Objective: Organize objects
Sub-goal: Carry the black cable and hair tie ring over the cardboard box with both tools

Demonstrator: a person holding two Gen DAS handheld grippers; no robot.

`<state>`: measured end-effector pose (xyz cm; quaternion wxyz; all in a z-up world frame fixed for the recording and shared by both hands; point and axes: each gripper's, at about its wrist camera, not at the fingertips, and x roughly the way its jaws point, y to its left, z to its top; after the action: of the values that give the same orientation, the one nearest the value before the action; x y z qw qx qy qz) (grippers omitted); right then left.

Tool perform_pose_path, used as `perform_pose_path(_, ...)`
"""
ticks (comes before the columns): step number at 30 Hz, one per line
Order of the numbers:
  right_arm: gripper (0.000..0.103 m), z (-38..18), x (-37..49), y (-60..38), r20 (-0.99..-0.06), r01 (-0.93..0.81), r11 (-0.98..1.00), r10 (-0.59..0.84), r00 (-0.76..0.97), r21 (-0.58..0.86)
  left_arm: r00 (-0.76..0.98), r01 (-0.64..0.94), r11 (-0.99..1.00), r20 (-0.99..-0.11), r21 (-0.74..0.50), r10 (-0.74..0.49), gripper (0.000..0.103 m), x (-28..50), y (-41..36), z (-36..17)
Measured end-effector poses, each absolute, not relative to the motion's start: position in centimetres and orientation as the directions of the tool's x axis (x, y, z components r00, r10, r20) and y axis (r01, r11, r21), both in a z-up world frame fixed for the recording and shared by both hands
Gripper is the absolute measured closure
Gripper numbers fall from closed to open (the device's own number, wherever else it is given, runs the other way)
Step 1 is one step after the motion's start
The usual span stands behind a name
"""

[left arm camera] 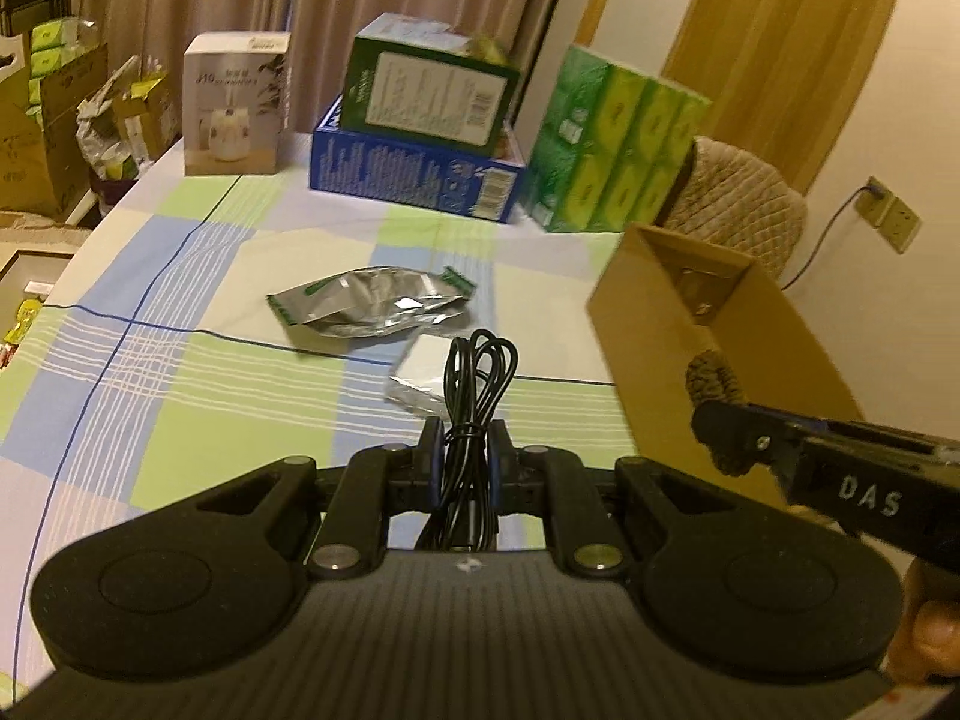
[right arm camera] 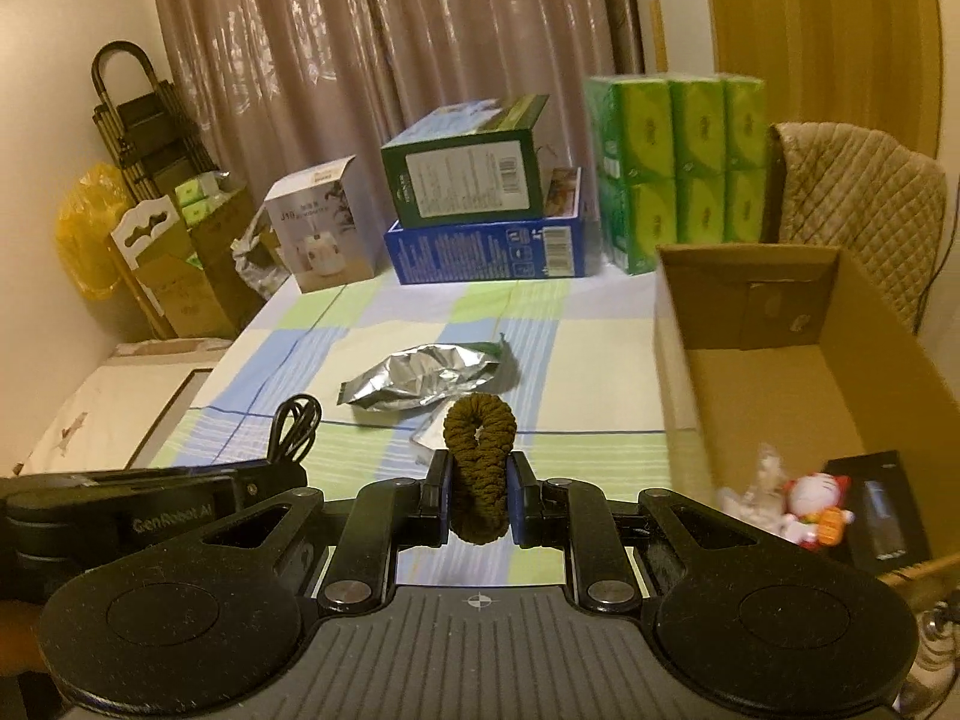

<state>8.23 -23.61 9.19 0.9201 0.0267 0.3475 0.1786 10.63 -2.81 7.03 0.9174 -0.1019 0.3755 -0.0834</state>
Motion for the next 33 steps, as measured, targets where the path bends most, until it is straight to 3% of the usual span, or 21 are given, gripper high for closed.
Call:
perform_pose_path(13, 0.088, 11.2, 4.1, -27.3, -0.612, -0.269, 0.953, 0.298, 0.732, 0.141, 0.704, 0.175, 0.947, -0.638, -0.27, -0.312, 0.092, 6.6, -7.5, 10.1)
perform_pose_path(33, 0.088, 11.9, 3.6, -30.7, -0.596, -0.233, 0.957, 0.289, 0.749, 0.171, 0.687, 0.243, 0.936, -0.636, -0.254, -0.351, 0.092, 6.5, -11.8, 11.0)
